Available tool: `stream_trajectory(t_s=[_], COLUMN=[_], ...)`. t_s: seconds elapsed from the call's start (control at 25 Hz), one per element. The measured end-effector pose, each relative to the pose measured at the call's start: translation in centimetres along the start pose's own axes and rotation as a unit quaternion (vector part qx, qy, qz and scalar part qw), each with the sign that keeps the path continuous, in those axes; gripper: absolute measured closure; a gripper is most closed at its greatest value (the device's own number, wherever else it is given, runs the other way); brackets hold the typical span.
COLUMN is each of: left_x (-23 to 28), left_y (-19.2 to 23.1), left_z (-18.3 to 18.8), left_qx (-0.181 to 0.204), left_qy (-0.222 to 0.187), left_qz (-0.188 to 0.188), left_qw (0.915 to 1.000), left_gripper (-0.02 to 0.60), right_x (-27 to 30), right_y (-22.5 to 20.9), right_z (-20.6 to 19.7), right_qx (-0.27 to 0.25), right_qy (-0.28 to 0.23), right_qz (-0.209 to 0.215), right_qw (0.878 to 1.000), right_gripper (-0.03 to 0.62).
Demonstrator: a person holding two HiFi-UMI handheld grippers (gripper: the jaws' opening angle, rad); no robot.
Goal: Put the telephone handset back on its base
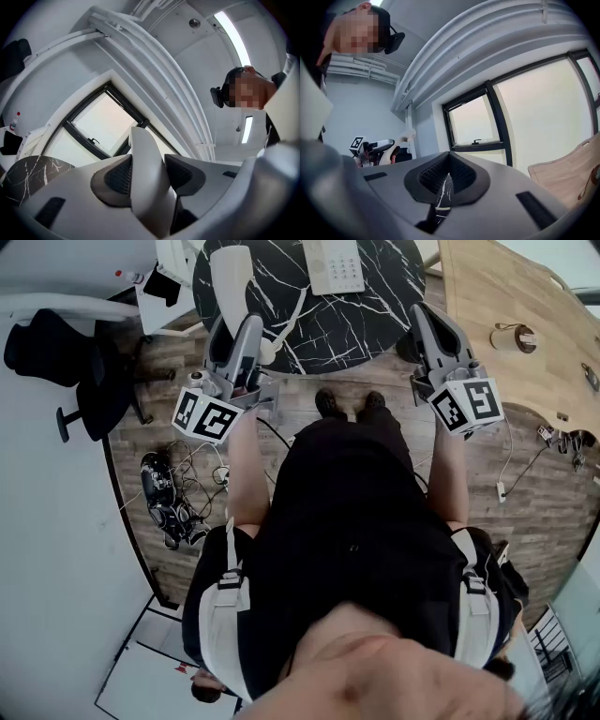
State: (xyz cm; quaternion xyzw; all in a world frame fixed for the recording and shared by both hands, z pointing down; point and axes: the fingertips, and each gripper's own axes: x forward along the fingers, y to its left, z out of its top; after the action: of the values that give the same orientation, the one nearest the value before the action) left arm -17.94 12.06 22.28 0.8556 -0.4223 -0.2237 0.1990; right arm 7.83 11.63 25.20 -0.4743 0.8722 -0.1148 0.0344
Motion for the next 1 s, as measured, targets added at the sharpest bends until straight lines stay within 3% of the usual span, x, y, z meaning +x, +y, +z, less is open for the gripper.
stream_trajectory(t_s=[1.0], left_x=[-0.4], left_y=[0.4], left_z=[-2.2], left_qx=[-0.009], left_qy=[0.036], left_qz=[-0.009], left_qw=[0.9993], left_gripper=[0.354], right_x=[0.1], right_y=[1.7], right_z=[-1.3], right_qx=[-0.004], right_qy=[0.006], right_qz=[-0.01], right_qw=[1.0], right_gripper=[0.563])
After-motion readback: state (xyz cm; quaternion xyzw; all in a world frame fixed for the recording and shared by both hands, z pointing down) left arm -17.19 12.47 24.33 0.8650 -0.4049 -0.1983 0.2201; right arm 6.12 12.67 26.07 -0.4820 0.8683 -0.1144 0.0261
